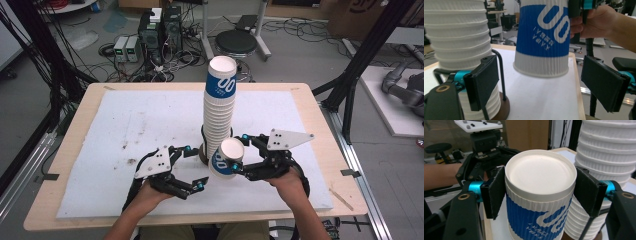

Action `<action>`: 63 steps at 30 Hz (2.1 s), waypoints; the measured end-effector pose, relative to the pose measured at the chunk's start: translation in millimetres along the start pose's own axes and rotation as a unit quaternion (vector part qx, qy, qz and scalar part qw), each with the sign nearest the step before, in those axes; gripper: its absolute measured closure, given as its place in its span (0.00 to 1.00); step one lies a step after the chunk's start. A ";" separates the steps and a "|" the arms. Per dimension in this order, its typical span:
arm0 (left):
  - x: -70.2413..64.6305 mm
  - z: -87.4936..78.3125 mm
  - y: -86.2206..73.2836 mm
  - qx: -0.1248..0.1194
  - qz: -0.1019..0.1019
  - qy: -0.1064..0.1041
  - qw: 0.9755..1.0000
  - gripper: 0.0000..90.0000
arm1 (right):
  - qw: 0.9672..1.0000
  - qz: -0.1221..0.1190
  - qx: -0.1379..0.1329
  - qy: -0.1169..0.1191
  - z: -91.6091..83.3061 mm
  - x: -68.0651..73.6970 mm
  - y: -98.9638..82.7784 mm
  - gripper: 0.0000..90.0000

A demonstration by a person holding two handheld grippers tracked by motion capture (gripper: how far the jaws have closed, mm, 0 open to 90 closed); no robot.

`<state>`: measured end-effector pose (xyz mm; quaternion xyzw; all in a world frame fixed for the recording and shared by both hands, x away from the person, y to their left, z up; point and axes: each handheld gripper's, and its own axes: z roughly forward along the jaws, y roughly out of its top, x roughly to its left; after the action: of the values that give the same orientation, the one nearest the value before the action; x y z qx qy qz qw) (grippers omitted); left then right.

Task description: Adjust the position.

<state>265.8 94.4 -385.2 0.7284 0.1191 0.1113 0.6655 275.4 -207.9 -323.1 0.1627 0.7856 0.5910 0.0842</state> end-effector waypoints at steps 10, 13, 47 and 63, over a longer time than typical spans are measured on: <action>0.0 17.9 -1.8 -0.001 -0.002 -0.019 1.000 0.16 | 1.000 0.002 0.001 0.011 6.5 2.0 0.4 0.34; 0.2 20.2 -1.8 -0.001 -0.001 -0.021 1.000 0.16 | 1.000 0.001 0.001 0.015 8.0 2.7 0.3 0.34; 4.6 25.2 14.3 0.140 0.038 -0.038 0.989 0.31 | 0.999 -0.010 0.022 0.027 -1.5 -2.2 -0.5 0.21; 5.9 27.2 37.5 0.223 0.072 -0.062 0.970 0.31 | 0.978 -0.120 0.158 0.063 6.6 -6.0 29.6 0.21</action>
<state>281.0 67.5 -350.3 0.8703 0.0467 0.0847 0.4829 287.8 -196.7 -297.0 0.0411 0.8866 0.4540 0.0785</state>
